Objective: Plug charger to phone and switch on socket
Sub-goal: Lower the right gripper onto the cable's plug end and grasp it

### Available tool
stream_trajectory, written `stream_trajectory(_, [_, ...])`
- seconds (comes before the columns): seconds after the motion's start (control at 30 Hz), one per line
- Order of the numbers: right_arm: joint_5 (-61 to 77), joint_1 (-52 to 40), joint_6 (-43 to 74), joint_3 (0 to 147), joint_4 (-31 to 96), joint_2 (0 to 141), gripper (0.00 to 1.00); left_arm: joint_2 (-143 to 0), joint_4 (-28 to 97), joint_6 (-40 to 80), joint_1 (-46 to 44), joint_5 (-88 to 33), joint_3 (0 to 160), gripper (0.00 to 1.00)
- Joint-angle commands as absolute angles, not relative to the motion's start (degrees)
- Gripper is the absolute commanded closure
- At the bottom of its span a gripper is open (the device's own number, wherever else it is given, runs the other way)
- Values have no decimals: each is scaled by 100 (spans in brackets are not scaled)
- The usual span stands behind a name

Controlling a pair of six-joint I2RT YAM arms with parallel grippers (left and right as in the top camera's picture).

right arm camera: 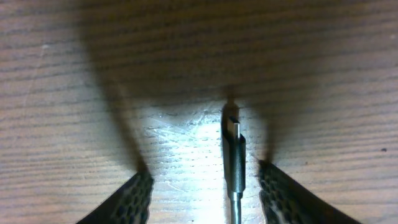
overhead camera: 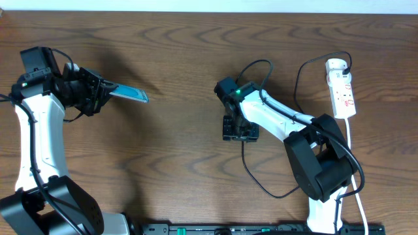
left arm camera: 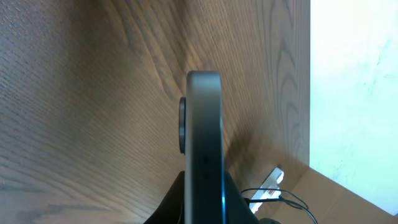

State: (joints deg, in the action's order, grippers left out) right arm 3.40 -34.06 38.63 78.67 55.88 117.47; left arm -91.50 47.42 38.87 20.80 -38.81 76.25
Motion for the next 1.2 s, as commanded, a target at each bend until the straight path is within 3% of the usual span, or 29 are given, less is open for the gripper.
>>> stream_trajectory(0.0, [167,-3461,3900,7664,5568,11939,52,-9065,4733,3789,2075,-3933,7631,93])
stream_trajectory(0.13, [167,-3461,3900,7664,5568,11939,60,-9065,4733,3789,2075,-3933,7631,93])
stream_trajectory(0.27, [165,-3461,3903,7664,5566,11939,75,-9065,4733,3789,2075,-3933,7631,93])
stream_trajectory(0.47, [167,-3461,3903,7664,5551,11939,83,-9065,4733,3789,2075,-3933,7631,93])
stream_trajectory(0.6, [165,-3461,3903,7664,5548,11939,97,-9065,4733,3789,2075,-3933,7631,93])
stream_trajectory(1.17, [165,-3461,3916,7664,5524,11939,99,-9067,4735,3769,2075,-3933,7631,93])
